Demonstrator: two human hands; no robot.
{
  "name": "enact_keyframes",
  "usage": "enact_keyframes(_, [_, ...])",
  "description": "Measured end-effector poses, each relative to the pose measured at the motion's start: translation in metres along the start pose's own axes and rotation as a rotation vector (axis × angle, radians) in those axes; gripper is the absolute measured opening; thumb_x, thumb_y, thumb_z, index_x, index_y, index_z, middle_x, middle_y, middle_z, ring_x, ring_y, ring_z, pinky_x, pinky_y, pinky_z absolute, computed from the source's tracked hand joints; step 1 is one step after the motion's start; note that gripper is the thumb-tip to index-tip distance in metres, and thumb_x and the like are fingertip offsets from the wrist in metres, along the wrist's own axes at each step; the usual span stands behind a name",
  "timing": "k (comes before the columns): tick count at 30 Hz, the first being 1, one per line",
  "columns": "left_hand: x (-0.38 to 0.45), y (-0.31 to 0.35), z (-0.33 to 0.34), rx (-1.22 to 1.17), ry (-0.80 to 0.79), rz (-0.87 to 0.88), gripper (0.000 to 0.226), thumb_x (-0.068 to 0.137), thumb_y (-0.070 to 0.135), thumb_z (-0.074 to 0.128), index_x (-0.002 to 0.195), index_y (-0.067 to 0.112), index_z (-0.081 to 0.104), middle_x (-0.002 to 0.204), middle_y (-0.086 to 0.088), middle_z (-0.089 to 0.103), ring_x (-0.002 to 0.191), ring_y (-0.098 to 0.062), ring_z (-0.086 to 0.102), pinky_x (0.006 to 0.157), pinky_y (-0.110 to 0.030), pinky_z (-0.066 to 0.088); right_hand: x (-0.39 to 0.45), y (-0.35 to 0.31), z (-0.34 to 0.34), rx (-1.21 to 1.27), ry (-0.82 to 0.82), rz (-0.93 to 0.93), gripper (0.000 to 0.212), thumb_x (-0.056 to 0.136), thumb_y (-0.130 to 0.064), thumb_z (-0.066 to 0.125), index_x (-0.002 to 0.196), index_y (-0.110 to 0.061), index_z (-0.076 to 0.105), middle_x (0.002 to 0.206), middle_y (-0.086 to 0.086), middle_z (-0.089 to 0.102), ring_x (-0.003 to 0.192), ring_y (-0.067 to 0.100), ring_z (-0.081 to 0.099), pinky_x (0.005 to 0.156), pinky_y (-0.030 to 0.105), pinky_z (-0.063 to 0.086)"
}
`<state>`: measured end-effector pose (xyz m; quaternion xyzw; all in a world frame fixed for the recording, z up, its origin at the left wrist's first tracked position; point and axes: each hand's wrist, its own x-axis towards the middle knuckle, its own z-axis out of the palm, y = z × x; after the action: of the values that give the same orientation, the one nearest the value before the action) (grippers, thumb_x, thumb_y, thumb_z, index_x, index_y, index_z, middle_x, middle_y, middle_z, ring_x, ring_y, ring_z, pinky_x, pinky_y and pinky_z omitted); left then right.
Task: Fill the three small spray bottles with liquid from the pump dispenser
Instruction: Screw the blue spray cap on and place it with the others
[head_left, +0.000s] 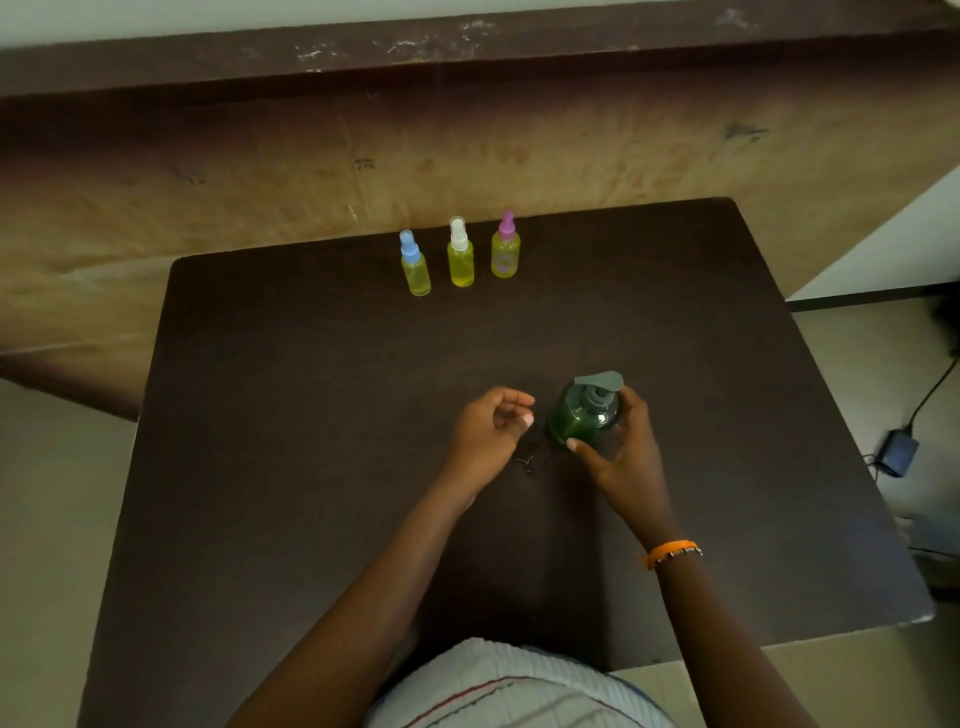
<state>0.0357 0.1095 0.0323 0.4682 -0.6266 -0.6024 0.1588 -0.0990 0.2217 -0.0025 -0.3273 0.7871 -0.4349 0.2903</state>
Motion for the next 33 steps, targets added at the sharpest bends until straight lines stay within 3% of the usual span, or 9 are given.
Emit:
enact_keyframes(6, [0.002, 0.001, -0.001, 0.028, 0.005, -0.004, 0.016, 0.089, 0.012, 0.056, 0.099, 0.024, 0.061, 0.089, 0.013, 0.061, 0.081, 0.004, 0.056, 0.061, 0.002, 0.039, 0.011, 0.001, 0.015, 0.059, 0.066, 0.013, 0.081, 0.069, -0.007, 0.084, 0.136, -0.018, 0.041, 0.127, -0.001, 0.057, 0.113, 0.009, 0.055, 0.095, 0.019, 0.044])
enact_keyframes(9, [0.007, 0.001, -0.003, 0.029, 0.039, 0.013, 0.015, 0.089, 0.012, 0.057, 0.099, 0.023, 0.062, 0.089, 0.012, 0.06, 0.081, 0.003, 0.056, 0.062, 0.001, 0.04, 0.016, 0.002, 0.018, 0.049, 0.088, -0.048, 0.077, 0.067, -0.008, 0.086, 0.128, -0.027, 0.044, 0.12, -0.007, 0.059, 0.109, 0.006, 0.059, 0.094, 0.02, 0.049])
enact_keyframes(12, [0.016, 0.002, -0.007, 0.018, 0.084, 0.016, 0.015, 0.089, 0.013, 0.057, 0.099, 0.023, 0.062, 0.091, 0.011, 0.061, 0.083, 0.002, 0.056, 0.064, 0.0, 0.041, 0.029, -0.008, 0.02, 0.071, 0.106, -0.073, 0.075, 0.068, -0.014, 0.087, 0.13, -0.02, 0.047, 0.121, -0.005, 0.061, 0.109, 0.006, 0.06, 0.094, 0.02, 0.05])
enact_keyframes(16, [0.03, 0.006, -0.011, -0.007, 0.142, 0.037, 0.017, 0.088, 0.01, 0.058, 0.1, 0.021, 0.062, 0.09, 0.009, 0.061, 0.084, 0.0, 0.057, 0.065, 0.0, 0.042, 0.064, -0.031, 0.026, 0.1, 0.135, -0.133, 0.075, 0.068, -0.013, 0.086, 0.131, -0.02, 0.046, 0.121, -0.006, 0.058, 0.107, 0.004, 0.057, 0.091, 0.009, 0.045])
enact_keyframes(19, [0.043, 0.012, -0.013, -0.002, 0.173, 0.053, 0.018, 0.088, 0.008, 0.057, 0.102, 0.019, 0.062, 0.087, 0.011, 0.06, 0.082, 0.002, 0.056, 0.064, -0.001, 0.042, 0.096, -0.04, 0.033, 0.098, 0.153, -0.148, 0.077, 0.067, -0.012, 0.086, 0.133, -0.019, 0.045, 0.125, -0.006, 0.056, 0.114, 0.009, 0.056, 0.098, 0.021, 0.047])
enact_keyframes(22, [0.056, 0.016, -0.014, -0.007, 0.219, 0.073, 0.02, 0.088, 0.006, 0.057, 0.103, 0.019, 0.062, 0.088, 0.011, 0.06, 0.081, 0.002, 0.057, 0.066, -0.002, 0.043, 0.125, -0.04, 0.04, 0.076, 0.157, -0.129, 0.081, 0.066, -0.012, 0.087, 0.136, -0.013, 0.045, 0.132, 0.005, 0.057, 0.12, 0.018, 0.056, 0.103, 0.034, 0.048])
enact_keyframes(27, [0.066, 0.013, -0.02, -0.035, 0.256, 0.105, 0.024, 0.087, 0.003, 0.056, 0.102, 0.021, 0.061, 0.092, 0.008, 0.062, 0.082, 0.004, 0.058, 0.072, -0.006, 0.045, 0.148, -0.037, 0.05, 0.05, 0.16, -0.109, 0.082, 0.067, -0.009, 0.086, 0.137, -0.007, 0.044, 0.135, 0.009, 0.055, 0.12, 0.013, 0.051, 0.098, 0.017, 0.039])
enact_keyframes(33, [0.072, 0.007, -0.024, -0.025, 0.295, 0.108, 0.025, 0.087, 0.002, 0.056, 0.101, 0.021, 0.061, 0.093, 0.008, 0.062, 0.085, 0.003, 0.059, 0.074, -0.007, 0.045, 0.151, -0.026, 0.056, 0.066, 0.163, -0.091, 0.084, 0.068, -0.011, 0.086, 0.139, -0.006, 0.041, 0.137, 0.012, 0.054, 0.124, 0.017, 0.052, 0.104, 0.028, 0.044])
